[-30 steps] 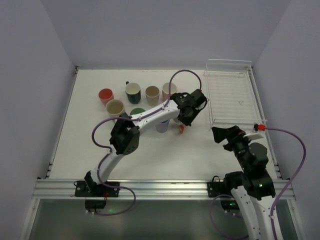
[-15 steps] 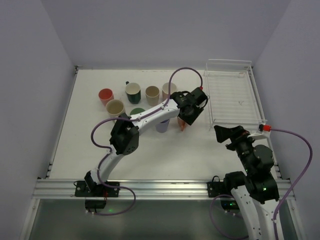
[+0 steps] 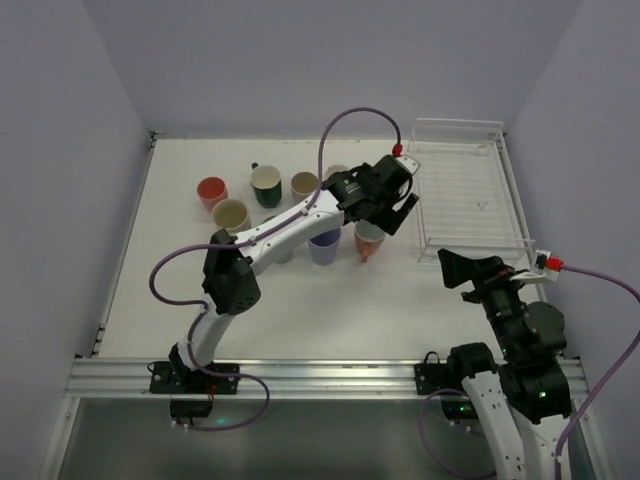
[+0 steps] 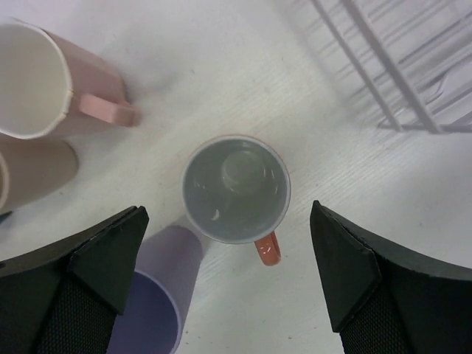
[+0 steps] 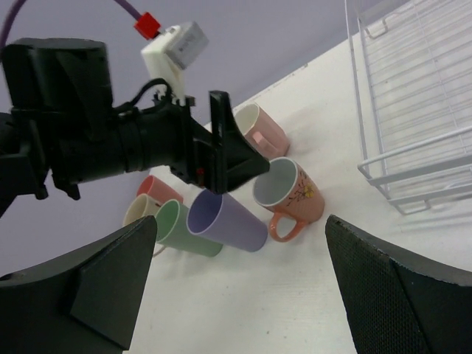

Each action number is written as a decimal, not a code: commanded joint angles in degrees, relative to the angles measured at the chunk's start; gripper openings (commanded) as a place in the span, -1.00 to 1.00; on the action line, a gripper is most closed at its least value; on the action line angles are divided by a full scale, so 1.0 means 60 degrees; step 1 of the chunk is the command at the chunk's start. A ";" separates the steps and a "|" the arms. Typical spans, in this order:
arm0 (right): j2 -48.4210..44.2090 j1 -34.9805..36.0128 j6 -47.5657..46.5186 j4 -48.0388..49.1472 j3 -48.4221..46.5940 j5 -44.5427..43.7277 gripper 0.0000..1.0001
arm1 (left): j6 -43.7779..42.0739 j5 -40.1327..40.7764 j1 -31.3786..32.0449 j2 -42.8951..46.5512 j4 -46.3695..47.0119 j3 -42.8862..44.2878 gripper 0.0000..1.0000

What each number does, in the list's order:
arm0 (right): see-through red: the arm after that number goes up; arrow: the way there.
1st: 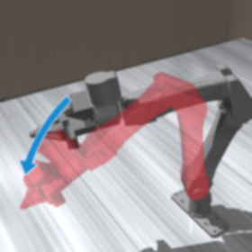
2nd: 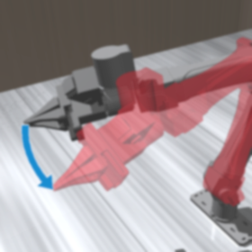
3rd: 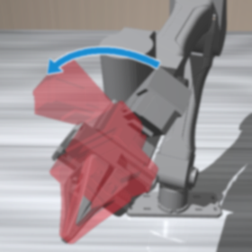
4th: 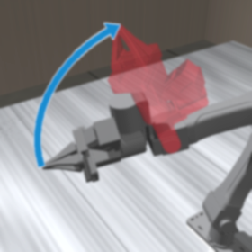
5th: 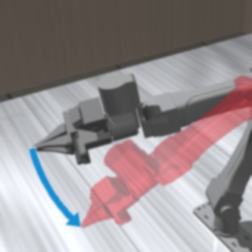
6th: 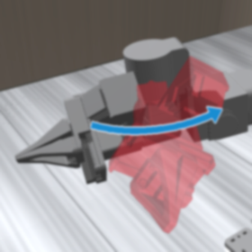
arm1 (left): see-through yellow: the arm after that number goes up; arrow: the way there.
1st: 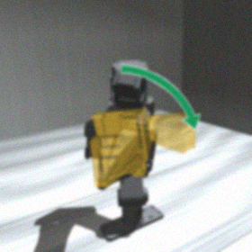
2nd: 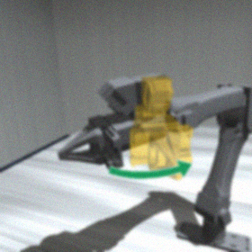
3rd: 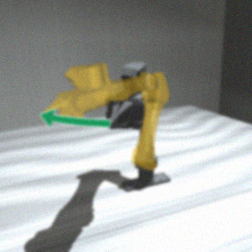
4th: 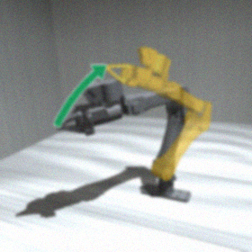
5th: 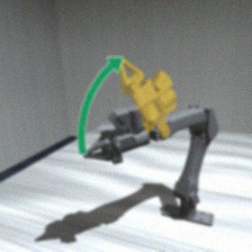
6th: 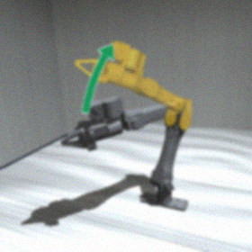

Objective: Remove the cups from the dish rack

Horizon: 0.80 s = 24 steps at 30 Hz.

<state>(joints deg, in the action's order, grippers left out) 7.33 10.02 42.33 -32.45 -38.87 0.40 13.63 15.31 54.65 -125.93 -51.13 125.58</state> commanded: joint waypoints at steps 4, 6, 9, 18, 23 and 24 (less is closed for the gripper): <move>0.0022 0.0000 -0.0389 -0.0187 -0.1254 -0.0520 0.98 | -0.0338 0.1066 -0.0012 0.3420 0.2366 -0.0741 1.00; 0.0052 0.0000 -0.0506 -0.0261 -0.1663 -0.0696 0.98 | -0.0352 0.1488 0.0002 0.4986 0.2749 -0.1575 1.00; 0.0111 0.0000 -0.0915 -0.0436 -0.2380 -0.1135 0.98 | -0.0644 0.2161 0.0002 0.7461 0.3759 -0.3727 1.00; -0.0430 0.0000 -0.1722 -0.0321 -0.3292 -0.2322 0.98 | -0.0953 0.3966 0.0002 1.3704 0.3880 -0.7788 1.00; -0.0358 0.0000 -0.1562 -0.0232 -0.2985 -0.2528 0.98 | -0.0660 0.4083 0.0002 1.5142 0.3454 -0.9077 1.00; -0.0314 0.0000 -0.1474 -0.0101 -0.2854 -0.2456 0.98 | -0.0573 0.4345 0.0002 1.5230 0.3440 -0.9427 1.00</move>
<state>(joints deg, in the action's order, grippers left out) 4.62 10.02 33.80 -34.63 -57.58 -12.58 9.41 38.02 54.63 -33.69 -27.73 74.35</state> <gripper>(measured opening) 0.990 0.997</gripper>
